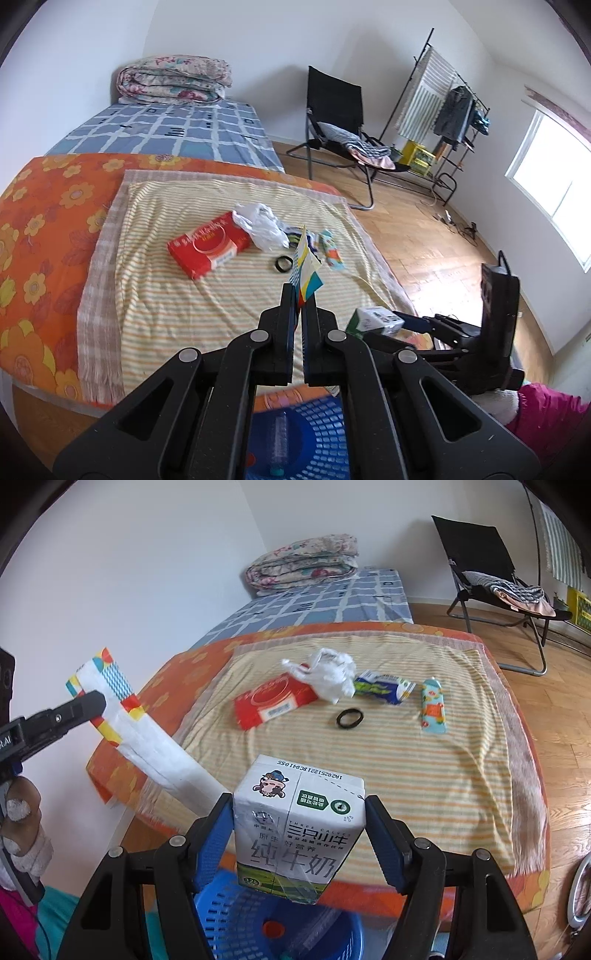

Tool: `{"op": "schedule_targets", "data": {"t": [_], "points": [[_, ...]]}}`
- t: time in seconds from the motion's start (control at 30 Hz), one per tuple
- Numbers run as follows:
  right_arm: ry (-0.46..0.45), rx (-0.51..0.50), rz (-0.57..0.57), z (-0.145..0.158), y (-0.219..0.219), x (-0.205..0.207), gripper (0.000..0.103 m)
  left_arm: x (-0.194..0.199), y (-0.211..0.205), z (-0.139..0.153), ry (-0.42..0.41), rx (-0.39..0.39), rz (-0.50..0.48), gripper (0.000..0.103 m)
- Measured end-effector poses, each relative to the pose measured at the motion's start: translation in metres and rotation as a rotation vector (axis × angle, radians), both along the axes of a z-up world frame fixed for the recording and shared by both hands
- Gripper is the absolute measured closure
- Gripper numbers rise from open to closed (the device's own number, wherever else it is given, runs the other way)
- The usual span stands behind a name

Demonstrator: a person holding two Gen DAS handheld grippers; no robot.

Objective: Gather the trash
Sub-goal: 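Carry strip and milk carton into the blue basket and open both tools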

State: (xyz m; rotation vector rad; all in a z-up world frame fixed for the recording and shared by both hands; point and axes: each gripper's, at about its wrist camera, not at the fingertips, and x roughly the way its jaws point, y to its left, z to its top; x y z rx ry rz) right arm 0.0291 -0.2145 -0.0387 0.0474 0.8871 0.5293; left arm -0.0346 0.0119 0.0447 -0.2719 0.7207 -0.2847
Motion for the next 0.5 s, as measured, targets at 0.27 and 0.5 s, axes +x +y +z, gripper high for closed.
{"op": "schedule_targets", "data": {"t": [0.27, 0.5], "points": [[0.023, -0.016, 0.025, -0.022, -0.007, -0.045, 0.031, -0.038, -0.007, -0.013, 0.036, -0.025, -0.033, 0.102], [0.085, -0.059, 0.035, -0.056, -0.010, -0.066, 0.031, -0.052, -0.016, -0.051, 0.121, -0.007, -0.050, 0.102]]}}
